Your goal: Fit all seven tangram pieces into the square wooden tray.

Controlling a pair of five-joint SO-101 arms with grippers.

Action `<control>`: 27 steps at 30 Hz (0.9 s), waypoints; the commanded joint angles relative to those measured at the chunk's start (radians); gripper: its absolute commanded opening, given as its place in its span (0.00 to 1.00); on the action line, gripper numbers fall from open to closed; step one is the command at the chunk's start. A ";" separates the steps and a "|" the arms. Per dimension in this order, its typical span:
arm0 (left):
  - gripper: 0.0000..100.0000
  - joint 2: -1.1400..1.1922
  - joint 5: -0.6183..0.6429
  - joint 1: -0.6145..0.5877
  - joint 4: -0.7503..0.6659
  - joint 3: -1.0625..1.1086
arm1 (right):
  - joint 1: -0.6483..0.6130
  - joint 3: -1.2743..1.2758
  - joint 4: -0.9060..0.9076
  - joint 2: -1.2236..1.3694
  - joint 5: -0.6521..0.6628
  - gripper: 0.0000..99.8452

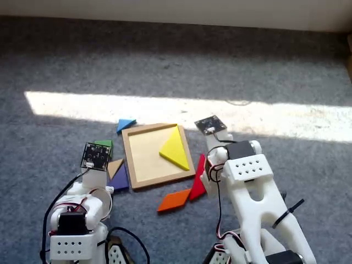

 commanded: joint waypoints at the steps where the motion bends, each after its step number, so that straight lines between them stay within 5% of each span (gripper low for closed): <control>1: 0.01 -0.048 -0.003 -0.008 0.006 0.019 | 0.007 -0.042 -0.136 -0.004 -0.275 0.13; 4: 0.01 -0.048 -0.003 -0.008 0.006 0.019 | 0.007 0.016 -0.222 -0.005 -0.442 0.25; 7: 0.01 -0.048 -0.003 -0.008 0.006 0.019 | -0.022 0.074 -0.308 -0.004 -0.466 0.32; 15: 0.01 -0.048 -0.003 -0.008 0.006 0.019 | -0.116 0.174 -0.506 -0.001 -0.583 0.29; 27: 0.01 -0.048 -0.003 -0.008 0.006 0.019 | -0.119 0.074 -0.516 0.326 -0.652 0.29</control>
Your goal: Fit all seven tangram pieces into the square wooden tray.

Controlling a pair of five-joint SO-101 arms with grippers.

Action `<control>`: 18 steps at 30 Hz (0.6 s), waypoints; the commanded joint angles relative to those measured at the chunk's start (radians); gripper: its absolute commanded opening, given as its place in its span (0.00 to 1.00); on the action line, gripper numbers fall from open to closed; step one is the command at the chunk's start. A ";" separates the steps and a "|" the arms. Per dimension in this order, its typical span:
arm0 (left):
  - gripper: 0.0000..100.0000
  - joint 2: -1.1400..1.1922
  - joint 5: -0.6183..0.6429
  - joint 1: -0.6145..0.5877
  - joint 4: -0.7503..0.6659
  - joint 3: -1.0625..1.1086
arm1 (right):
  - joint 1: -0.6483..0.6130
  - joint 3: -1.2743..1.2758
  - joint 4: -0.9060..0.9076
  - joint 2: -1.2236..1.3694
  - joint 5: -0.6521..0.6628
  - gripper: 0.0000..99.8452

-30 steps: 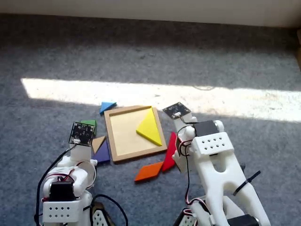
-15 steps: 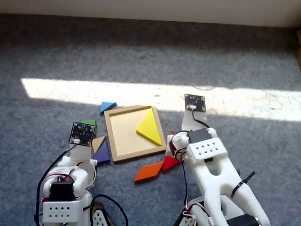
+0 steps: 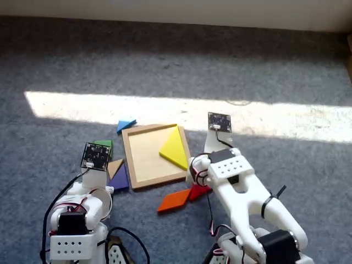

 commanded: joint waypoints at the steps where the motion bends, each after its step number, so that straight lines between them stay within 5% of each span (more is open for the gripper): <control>1: 0.01 -0.048 -0.003 -0.008 0.006 0.019 | -0.010 -0.064 -0.013 0.105 -0.074 0.29; 18: 0.01 -0.048 -0.003 -0.008 0.006 0.019 | -0.053 -0.114 -0.012 0.139 -0.086 0.29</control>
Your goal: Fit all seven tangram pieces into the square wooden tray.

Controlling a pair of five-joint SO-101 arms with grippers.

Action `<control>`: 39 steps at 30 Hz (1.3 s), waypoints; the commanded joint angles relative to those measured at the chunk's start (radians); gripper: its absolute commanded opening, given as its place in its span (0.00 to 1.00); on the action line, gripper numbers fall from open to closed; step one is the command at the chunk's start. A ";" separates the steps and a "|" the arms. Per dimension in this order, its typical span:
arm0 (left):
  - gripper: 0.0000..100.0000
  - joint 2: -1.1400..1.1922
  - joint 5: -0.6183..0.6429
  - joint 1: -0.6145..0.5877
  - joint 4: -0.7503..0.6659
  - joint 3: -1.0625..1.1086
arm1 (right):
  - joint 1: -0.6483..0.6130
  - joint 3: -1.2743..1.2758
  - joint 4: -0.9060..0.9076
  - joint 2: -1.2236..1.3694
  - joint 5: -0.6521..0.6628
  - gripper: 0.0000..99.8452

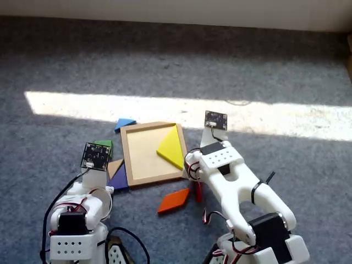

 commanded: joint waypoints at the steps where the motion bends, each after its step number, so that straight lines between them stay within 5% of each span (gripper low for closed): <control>1: 0.01 -0.048 -0.003 -0.008 0.006 0.019 | -0.018 -0.018 -0.007 0.005 -0.003 0.29; 12: 0.01 -0.048 -0.003 -0.008 0.006 0.019 | 0.007 -0.001 -0.007 -0.222 0.172 0.00; 19: 0.01 -0.048 -0.003 -0.008 0.006 0.019 | 0.042 0.097 -0.007 -0.415 0.377 0.00; 29: 0.01 -0.048 -0.003 -0.008 0.006 0.019 | 0.036 0.107 -0.024 -0.605 0.868 0.00; 39: 0.01 -0.048 -0.003 -0.008 0.006 0.019 | -0.077 0.165 -0.426 -0.602 1.320 0.00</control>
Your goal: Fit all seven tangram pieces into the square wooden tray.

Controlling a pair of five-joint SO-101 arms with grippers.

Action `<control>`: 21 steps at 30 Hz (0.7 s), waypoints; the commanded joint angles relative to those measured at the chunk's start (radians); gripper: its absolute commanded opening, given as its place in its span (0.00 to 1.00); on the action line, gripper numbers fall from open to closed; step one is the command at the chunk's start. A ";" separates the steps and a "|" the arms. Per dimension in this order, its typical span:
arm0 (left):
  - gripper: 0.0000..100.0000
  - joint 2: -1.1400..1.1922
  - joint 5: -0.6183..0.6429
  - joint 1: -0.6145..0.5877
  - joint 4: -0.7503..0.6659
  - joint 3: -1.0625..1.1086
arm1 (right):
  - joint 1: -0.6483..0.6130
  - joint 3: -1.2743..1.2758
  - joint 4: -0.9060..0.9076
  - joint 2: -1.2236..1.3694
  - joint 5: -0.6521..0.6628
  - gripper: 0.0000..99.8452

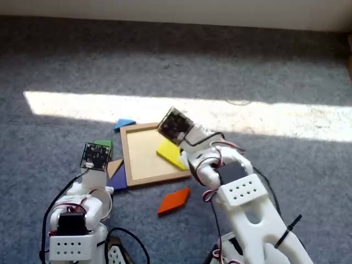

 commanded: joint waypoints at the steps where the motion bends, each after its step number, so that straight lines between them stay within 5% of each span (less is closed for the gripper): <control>1: 0.01 -0.048 -0.003 -0.008 0.006 0.019 | -0.085 0.008 -0.157 -0.033 0.164 0.00; 21: 0.01 -0.048 -0.003 -0.008 0.006 0.019 | -0.177 0.025 -0.935 0.610 0.635 0.00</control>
